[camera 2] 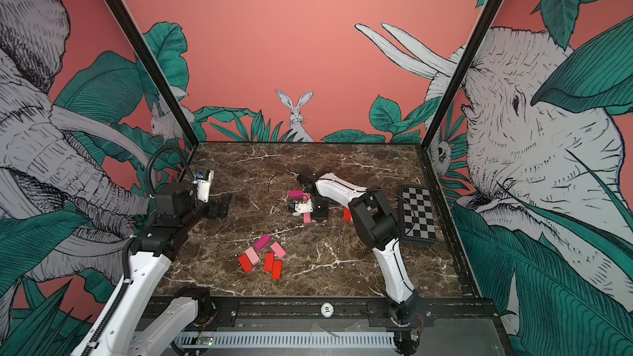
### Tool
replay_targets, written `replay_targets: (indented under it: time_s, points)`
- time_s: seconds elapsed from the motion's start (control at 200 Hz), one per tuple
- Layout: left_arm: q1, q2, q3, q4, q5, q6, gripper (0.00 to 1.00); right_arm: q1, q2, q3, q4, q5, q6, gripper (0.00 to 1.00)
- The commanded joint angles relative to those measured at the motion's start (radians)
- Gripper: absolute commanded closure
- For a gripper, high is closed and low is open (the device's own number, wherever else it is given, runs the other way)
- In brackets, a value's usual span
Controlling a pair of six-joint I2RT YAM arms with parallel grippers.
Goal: Assemble the letter t with building blocks
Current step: Assemble the building block at the center of the board.
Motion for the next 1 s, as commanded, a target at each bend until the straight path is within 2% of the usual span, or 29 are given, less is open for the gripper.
replay_targets:
  time_s: [0.0, 0.615, 0.685, 0.775, 0.995]
  points:
    - [0.006, -0.018, -0.011, 0.014, -0.009, 0.003, 0.03, 0.019, 0.039, 0.007, -0.033, -0.041, 0.010, 0.92]
    - [0.007, -0.017, -0.013, 0.014, -0.008, 0.003, 0.03, 0.026, 0.040, -0.003, -0.020, -0.018, -0.009, 0.90]
    - [0.008, -0.016, -0.012, 0.014, -0.009, 0.003, 0.03, 0.026, 0.041, -0.002, -0.019, -0.010, -0.010, 0.86]
    - [0.007, -0.017, -0.012, 0.014, -0.009, 0.003, 0.03, 0.025, 0.044, -0.003, -0.029, -0.011, -0.013, 0.63]
    - [0.007, -0.016, -0.012, 0.014, -0.008, 0.003, 0.03, 0.025, 0.041, -0.001, -0.030, -0.014, -0.017, 0.55]
